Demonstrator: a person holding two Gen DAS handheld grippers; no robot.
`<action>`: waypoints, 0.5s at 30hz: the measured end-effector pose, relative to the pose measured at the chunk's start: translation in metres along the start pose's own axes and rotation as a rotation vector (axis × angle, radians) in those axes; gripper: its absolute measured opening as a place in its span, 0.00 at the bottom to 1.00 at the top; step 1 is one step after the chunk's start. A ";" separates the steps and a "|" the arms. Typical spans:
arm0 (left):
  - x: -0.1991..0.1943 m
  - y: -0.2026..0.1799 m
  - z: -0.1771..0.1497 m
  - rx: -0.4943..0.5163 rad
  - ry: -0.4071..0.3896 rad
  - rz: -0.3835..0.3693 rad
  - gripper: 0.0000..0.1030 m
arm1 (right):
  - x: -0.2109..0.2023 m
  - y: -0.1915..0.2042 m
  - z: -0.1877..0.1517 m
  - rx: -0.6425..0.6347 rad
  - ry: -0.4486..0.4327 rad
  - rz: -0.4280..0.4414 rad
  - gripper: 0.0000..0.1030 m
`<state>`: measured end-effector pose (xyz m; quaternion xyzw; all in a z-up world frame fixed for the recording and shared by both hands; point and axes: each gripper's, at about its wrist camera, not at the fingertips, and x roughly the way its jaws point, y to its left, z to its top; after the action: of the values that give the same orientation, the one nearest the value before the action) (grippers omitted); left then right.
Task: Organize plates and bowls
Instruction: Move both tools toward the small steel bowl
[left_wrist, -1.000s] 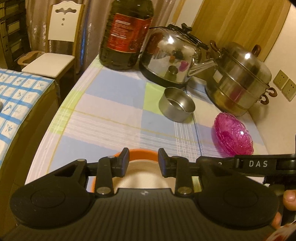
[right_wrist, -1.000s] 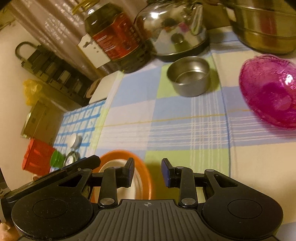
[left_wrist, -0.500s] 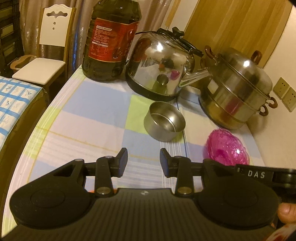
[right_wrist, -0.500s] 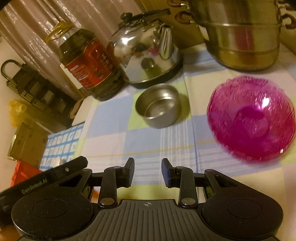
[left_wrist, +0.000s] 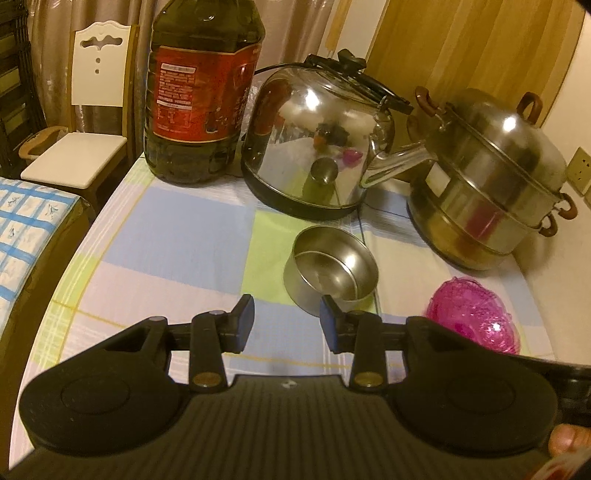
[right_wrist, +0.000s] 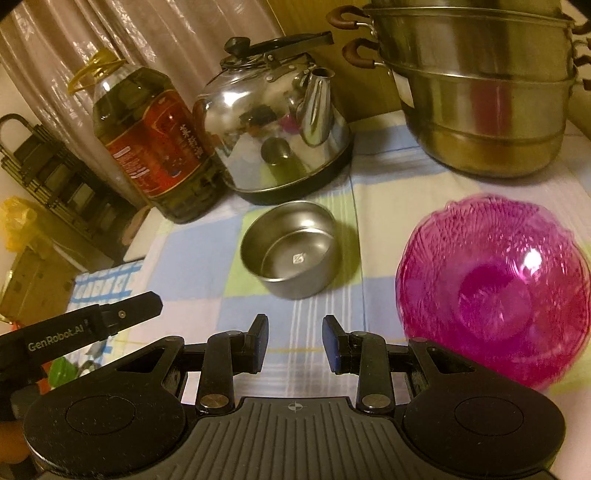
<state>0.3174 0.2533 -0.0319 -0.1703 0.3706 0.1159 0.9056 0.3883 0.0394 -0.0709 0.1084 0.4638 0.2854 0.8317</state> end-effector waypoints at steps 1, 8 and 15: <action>0.003 0.000 0.001 -0.001 0.001 0.007 0.34 | 0.003 -0.001 0.002 0.002 0.000 0.001 0.32; 0.023 0.001 0.012 -0.008 0.016 0.015 0.34 | 0.022 -0.007 0.015 0.005 -0.012 -0.017 0.32; 0.041 -0.004 0.023 -0.023 0.018 0.009 0.35 | 0.034 -0.016 0.028 0.012 -0.027 -0.021 0.32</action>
<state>0.3614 0.2623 -0.0450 -0.1798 0.3784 0.1228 0.8997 0.4311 0.0479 -0.0868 0.1123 0.4555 0.2721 0.8401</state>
